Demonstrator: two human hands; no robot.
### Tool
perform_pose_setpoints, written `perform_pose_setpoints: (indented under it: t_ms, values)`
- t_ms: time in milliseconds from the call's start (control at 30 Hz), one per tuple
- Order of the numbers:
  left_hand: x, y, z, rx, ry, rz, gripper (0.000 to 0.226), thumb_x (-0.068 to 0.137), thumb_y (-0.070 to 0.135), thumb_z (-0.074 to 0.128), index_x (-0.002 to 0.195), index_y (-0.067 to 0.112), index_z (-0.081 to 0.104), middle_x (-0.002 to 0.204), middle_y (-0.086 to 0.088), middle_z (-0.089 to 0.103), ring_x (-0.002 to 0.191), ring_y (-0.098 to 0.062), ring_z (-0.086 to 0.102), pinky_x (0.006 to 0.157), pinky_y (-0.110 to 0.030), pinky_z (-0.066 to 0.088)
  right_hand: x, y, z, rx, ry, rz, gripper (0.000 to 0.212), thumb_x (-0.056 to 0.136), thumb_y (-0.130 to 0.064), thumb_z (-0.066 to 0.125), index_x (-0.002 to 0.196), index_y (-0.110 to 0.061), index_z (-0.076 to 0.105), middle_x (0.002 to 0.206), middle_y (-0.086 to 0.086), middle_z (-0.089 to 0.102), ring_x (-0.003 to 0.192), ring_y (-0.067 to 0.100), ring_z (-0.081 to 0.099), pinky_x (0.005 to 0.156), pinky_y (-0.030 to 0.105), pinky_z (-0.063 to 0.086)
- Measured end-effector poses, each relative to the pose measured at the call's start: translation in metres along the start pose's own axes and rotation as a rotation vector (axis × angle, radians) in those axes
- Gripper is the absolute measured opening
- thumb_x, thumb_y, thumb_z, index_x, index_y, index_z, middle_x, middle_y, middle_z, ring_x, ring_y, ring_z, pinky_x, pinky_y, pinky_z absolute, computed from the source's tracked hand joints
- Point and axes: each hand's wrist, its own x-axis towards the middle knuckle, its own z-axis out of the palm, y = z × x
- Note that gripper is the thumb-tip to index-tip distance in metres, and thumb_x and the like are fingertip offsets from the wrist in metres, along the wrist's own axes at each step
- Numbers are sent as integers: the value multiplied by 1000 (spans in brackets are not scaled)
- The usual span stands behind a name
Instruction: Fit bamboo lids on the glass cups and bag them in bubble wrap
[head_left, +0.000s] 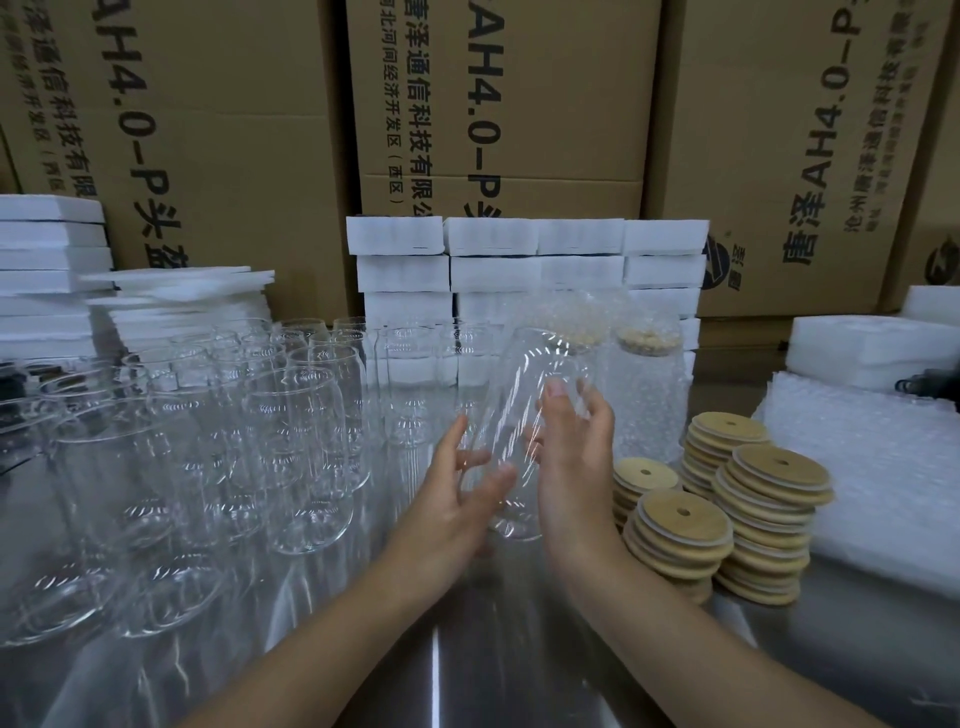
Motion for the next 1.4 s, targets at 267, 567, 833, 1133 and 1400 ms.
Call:
perform_pose_setpoints:
  t_ms: [267, 567, 833, 1133, 1400]
  values:
    - [-1, 2, 3, 35, 82, 11, 73, 47, 60, 76, 110, 42, 44, 103, 3, 48, 63, 0, 60, 79, -49, 59, 9, 2, -3, 176, 17, 164, 61, 90, -54, 49, 143, -28, 32, 127, -2, 55, 97, 11, 64, 82, 25, 49]
    - [3, 3, -2, -159, 9, -12, 66, 59, 54, 65, 123, 49, 48, 88, -12, 60, 66, -21, 70, 61, -33, 59, 9, -4, -5, 219, -79, 266, 53, 76, -61, 57, 122, -37, 49, 112, 0, 66, 93, 15, 69, 88, 38, 55]
    - [14, -9, -2, -322, -29, -216, 31, 71, 69, 57, 101, 63, 63, 71, -1, 69, 69, -32, 73, 52, -31, 55, 12, -5, -6, 240, -124, 348, 84, 43, -64, 73, 118, -31, 54, 111, 3, 69, 94, 18, 71, 90, 46, 54]
    - [7, -19, 0, -322, -25, -260, 84, 53, 41, 85, 127, 32, 46, 106, -14, 72, 93, -31, 71, 80, -46, 57, 11, -23, -17, -1017, -276, -232, 86, 78, -78, 7, 130, -26, 51, 107, -9, 63, 105, 20, 58, 90, 36, 42]
    - [12, -19, -11, -283, 63, -236, 77, 49, 45, 79, 120, 39, 49, 97, 0, 75, 87, -21, 74, 62, -32, 58, 15, -54, -61, -1863, -583, 152, 84, 72, -67, 62, 140, -27, 34, 137, 1, 46, 125, 26, 43, 92, 37, 32]
